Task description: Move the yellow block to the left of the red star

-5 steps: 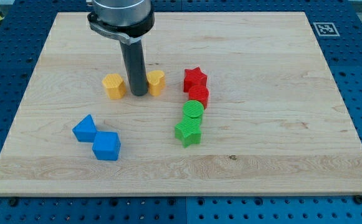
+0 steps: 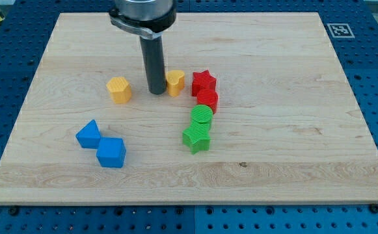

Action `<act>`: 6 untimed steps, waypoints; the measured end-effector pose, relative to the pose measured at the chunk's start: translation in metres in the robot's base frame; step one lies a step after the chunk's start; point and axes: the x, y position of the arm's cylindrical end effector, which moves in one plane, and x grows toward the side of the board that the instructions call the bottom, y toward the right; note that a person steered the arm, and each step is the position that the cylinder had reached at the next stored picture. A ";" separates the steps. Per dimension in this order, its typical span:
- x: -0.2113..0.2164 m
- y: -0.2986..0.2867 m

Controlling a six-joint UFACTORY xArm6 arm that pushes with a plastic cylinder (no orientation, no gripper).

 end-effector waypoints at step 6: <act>0.024 -0.003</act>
